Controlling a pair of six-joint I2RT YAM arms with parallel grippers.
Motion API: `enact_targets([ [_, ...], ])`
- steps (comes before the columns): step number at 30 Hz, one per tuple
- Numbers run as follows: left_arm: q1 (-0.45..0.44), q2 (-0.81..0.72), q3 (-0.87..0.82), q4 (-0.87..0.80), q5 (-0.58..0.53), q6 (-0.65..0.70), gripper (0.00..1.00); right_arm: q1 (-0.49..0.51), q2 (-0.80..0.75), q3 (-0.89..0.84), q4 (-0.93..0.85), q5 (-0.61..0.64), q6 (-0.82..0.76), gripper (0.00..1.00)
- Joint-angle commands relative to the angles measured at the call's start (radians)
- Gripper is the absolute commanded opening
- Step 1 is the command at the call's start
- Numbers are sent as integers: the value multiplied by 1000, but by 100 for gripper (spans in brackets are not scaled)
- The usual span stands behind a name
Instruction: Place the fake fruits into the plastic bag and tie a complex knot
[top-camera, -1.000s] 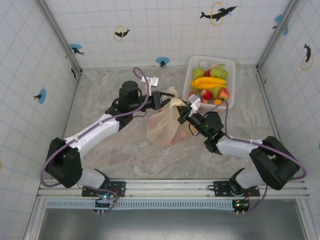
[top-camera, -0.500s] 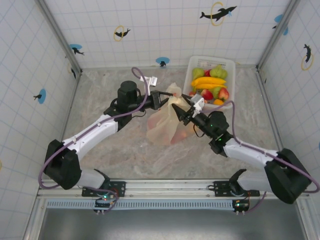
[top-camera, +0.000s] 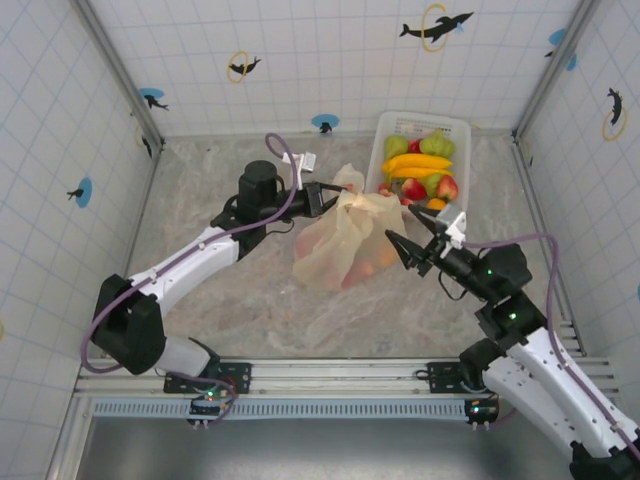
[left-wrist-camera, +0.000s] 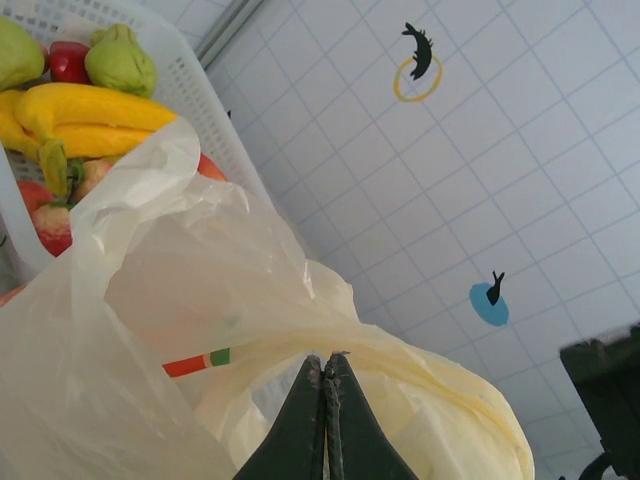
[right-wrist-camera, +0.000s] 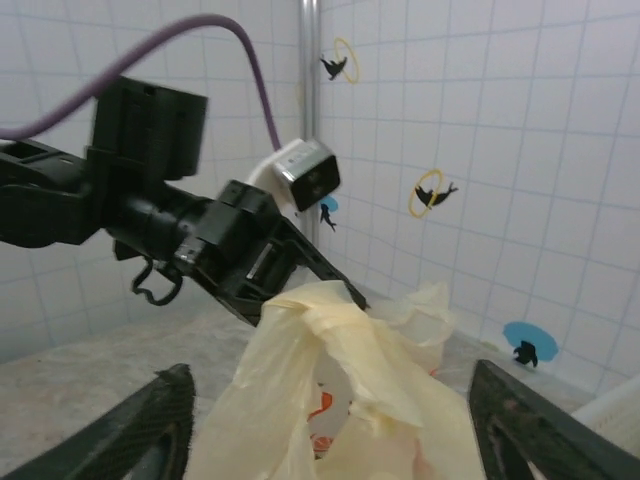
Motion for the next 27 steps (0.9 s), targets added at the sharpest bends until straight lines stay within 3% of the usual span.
enact_targets([
  [1,-5,19,28,-8,22,-35,0,3,-29,-127,14,-84,84,66],
  [4,-5,19,30,-9,22,-35,0,23,1,-265,270,-47,128,64],
  [7,-5,19,33,-12,22,-35,0,48,92,-301,396,8,70,62],
  [13,-5,22,33,-14,21,-35,0,62,279,-264,517,65,-46,57],
  [27,-5,23,36,-21,22,-32,0,51,467,-145,662,140,-136,43],
])
